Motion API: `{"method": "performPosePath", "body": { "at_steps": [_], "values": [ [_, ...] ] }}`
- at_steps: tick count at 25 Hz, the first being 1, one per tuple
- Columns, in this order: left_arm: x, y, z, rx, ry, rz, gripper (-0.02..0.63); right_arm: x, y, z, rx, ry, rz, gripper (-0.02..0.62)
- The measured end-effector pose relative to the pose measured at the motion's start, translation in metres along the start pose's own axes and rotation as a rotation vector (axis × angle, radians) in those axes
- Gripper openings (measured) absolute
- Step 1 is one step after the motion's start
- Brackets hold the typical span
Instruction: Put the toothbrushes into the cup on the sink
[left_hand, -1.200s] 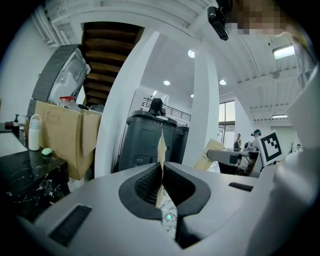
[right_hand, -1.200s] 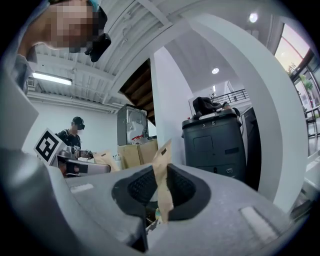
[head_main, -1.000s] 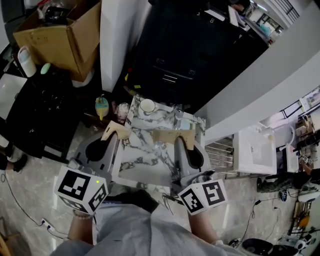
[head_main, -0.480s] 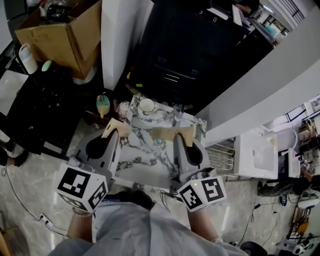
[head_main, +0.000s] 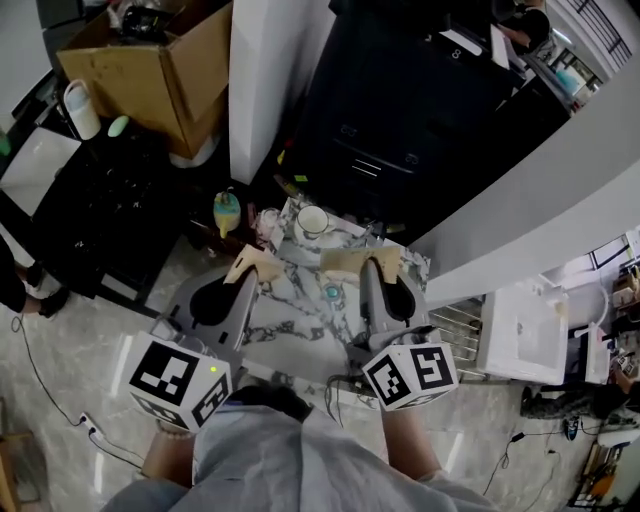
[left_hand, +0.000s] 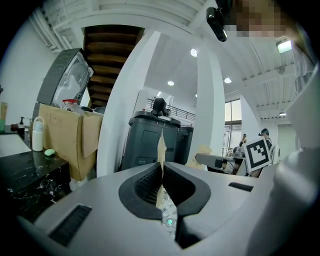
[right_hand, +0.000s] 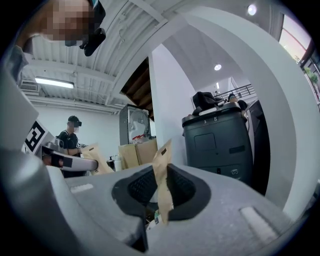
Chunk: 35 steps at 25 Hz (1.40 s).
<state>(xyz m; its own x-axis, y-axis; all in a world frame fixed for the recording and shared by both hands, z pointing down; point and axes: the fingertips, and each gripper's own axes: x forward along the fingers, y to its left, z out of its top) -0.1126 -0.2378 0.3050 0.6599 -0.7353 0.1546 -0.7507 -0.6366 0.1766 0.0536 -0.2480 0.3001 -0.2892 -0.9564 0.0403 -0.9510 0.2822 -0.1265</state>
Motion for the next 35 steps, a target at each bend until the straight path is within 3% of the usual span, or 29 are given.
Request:
{"method": "performPosePath", "body": {
  "at_steps": [23, 35],
  "values": [
    [-0.035, 0.037, 0.003, -0.005, -0.009, 0.186, 0.006, 0.088, -0.027, -0.023, -0.047, 0.043, 0.028, 0.043],
    [-0.051, 0.051, -0.005, -0.024, 0.01, 0.282, 0.006, 0.135, -0.045, -0.071, -0.028, 0.115, 0.01, 0.043]
  ]
}}
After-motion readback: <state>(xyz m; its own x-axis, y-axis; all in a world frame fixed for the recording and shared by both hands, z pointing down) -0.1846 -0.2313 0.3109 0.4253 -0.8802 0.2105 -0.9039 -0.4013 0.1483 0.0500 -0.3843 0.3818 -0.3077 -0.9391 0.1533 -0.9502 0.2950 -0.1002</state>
